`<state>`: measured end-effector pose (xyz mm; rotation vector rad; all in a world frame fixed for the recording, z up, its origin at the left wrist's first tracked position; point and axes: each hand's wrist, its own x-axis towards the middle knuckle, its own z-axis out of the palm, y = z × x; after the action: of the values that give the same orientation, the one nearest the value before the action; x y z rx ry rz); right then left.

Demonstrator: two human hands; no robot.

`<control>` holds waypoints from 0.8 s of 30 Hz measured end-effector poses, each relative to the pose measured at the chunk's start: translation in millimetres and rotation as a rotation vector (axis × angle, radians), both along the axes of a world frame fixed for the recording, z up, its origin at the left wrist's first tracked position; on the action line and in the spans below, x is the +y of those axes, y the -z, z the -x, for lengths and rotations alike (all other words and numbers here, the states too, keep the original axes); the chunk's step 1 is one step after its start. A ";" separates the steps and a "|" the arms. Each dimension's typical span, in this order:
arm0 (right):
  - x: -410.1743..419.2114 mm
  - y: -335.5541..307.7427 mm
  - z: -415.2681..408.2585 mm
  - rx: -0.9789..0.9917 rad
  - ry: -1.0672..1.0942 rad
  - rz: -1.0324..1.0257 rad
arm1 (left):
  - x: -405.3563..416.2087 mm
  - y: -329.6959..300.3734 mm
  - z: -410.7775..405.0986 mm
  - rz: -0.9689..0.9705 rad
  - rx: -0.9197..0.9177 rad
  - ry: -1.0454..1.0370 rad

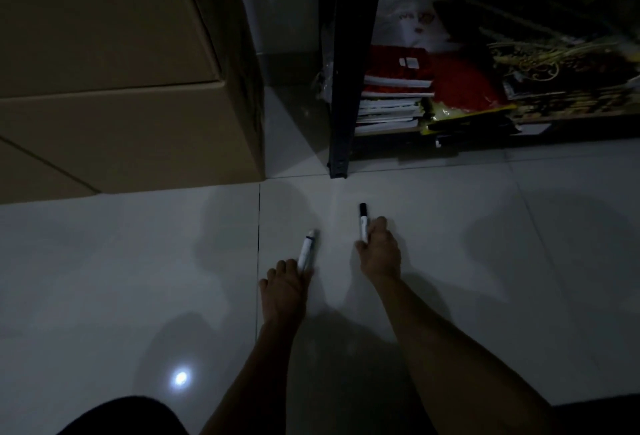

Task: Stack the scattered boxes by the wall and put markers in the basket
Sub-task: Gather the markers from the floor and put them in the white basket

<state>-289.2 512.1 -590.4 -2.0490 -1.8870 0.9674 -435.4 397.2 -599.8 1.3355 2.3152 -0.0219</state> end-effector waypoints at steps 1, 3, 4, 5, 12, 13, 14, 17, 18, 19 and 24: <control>0.3 0.1 -0.4 0.059 0.050 0.008 | 0.2 -0.1 -1.2 -0.010 0.004 -0.013; 1.6 2.3 -2.5 0.125 0.112 0.047 | 2.3 -2.3 -3.2 -0.034 -0.017 -0.064; 3.1 4.2 -3.5 0.126 0.119 0.069 | 3.9 -3.6 -3.9 -0.050 -0.063 -0.112; 3.3 5.7 -4.2 0.133 0.125 0.090 | 4.8 -4.7 -5.2 -0.079 -0.142 -0.179; -20.9 -53.8 0.0 0.394 0.261 0.260 | 7.4 -79.8 -25.4 -0.219 -0.706 -0.611; -27.1 -79.2 -2.5 0.398 0.263 0.270 | 5.2 -106.4 -28.3 -0.195 -0.727 -0.601; -32.7 -103.9 -5.2 0.403 0.255 0.272 | 2.4 -130.9 -32.0 -0.173 -0.726 -0.583; -36.7 -194.5 -12.8 0.428 0.216 0.254 | 4.0 -217.4 -41.3 -0.185 -0.818 -0.680; -36.9 -228.7 -14.4 0.445 0.213 0.242 | 6.9 -251.0 -44.0 -0.201 -0.846 -0.716; -37.6 -262.6 -15.3 0.463 0.213 0.229 | 8.5 -284.0 -46.8 -0.214 -0.862 -0.718; -39.8 -430.5 -21.6 0.525 0.304 0.175 | 24.7 -463.1 -61.2 -0.348 -0.978 -0.579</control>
<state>-267.6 472.3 -159.9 -1.8469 -1.2254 1.4454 -374.2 421.9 -136.7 0.5184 1.7507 1.0116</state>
